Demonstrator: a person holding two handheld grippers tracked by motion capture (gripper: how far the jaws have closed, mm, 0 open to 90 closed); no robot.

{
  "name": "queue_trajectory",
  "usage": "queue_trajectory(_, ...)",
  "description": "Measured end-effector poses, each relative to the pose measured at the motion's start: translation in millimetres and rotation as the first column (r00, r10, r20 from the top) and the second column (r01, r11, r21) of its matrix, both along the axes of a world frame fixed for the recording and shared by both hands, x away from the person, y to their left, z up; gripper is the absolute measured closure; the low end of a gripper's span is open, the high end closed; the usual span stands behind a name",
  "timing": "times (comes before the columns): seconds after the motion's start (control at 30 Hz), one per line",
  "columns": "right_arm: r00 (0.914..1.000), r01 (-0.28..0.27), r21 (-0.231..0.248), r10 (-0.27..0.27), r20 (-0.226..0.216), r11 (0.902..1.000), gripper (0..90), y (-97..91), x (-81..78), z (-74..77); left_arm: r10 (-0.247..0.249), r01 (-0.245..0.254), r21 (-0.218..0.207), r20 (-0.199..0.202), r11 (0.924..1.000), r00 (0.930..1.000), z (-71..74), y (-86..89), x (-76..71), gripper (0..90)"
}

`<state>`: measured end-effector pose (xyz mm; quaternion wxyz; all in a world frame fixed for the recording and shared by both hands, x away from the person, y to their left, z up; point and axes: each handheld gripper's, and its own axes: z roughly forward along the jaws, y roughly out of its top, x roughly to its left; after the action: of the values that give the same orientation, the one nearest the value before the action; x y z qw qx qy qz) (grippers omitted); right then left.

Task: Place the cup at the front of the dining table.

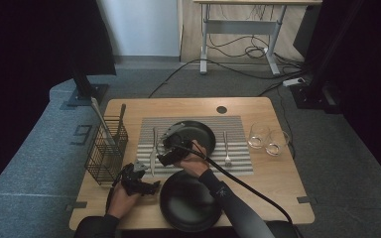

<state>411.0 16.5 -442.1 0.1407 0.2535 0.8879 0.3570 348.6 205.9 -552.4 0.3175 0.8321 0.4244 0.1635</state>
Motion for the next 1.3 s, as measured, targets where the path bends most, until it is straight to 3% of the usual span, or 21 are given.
queue_trajectory(0.67, 0.999, -0.031, -0.002, 0.03, -0.032, 0.9995, 17.4, 15.6, 0.0, -26.9, -0.002, 0.002, 0.001, 0.0, 1.0, 1.0, 0.0, 0.1, 0.0, 0.0)
queue_trajectory(1.3, 0.9993, -0.031, -0.028, 0.03, -0.022, 0.9991, 17.4, 20.6, 6.2, -51.9, -0.004, 0.004, 0.002, -0.002, 1.0, 1.0, 0.1, 0.2, 0.0, 0.0)
